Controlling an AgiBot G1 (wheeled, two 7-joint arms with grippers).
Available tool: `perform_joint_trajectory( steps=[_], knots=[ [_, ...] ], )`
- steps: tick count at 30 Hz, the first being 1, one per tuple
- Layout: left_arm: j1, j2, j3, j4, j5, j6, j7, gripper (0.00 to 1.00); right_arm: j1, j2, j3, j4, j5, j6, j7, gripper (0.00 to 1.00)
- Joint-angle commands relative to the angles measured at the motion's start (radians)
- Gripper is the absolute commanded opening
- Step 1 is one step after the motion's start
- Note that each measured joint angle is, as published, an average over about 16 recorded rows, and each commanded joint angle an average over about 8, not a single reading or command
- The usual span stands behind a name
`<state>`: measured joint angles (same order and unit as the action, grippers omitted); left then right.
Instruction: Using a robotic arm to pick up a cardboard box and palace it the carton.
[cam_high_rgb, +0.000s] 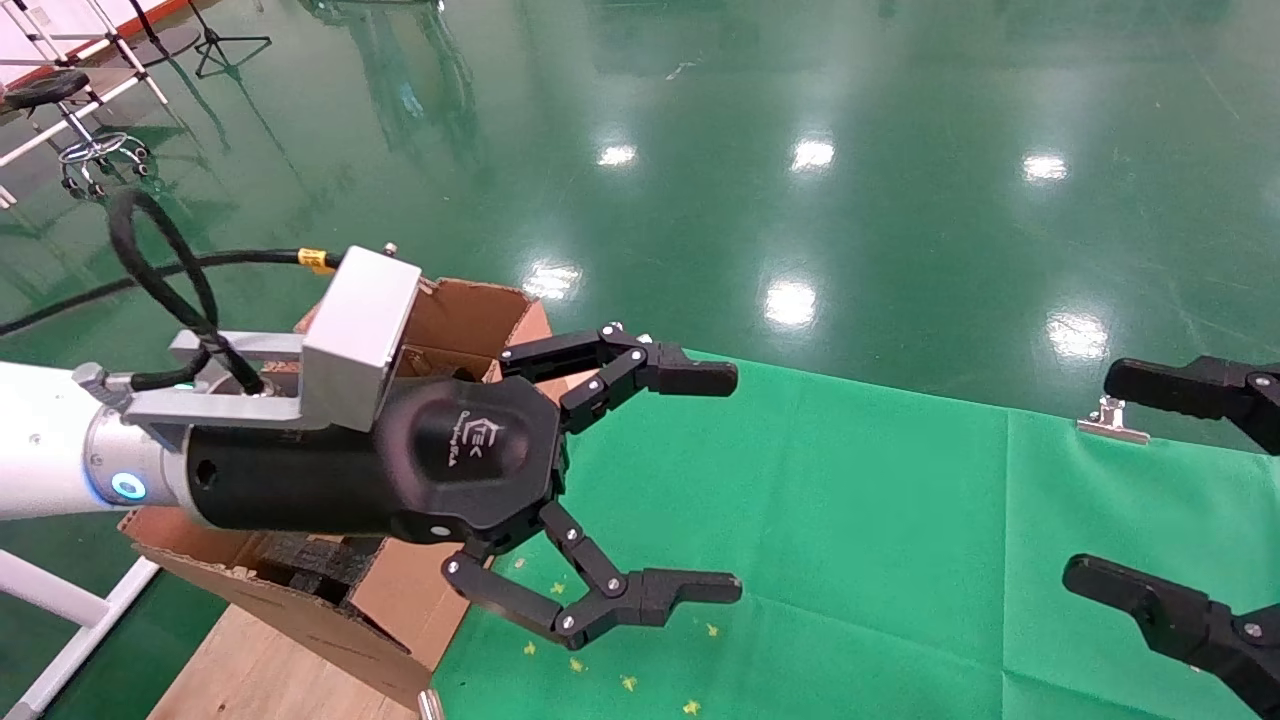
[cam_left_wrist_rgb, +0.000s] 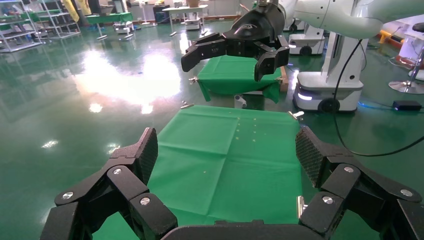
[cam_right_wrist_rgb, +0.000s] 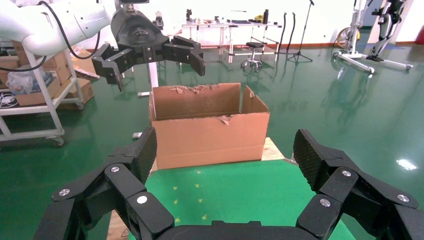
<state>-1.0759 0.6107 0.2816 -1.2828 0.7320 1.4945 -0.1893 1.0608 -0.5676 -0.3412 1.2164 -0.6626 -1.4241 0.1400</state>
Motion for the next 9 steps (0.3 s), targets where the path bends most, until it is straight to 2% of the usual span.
perform_joint_trajectory(
  steps=[1, 9],
  knots=[
    [0.000, 0.000, 0.000, 0.000, 0.000, 0.000, 0.000, 1.00, 0.000, 0.000, 0.000, 0.000, 0.000, 0.000, 0.000, 1.00],
    [0.000, 0.000, 0.000, 0.000, 0.000, 0.000, 0.000, 1.00, 0.000, 0.000, 0.000, 0.000, 0.000, 0.000, 0.000, 1.00]
  ],
)
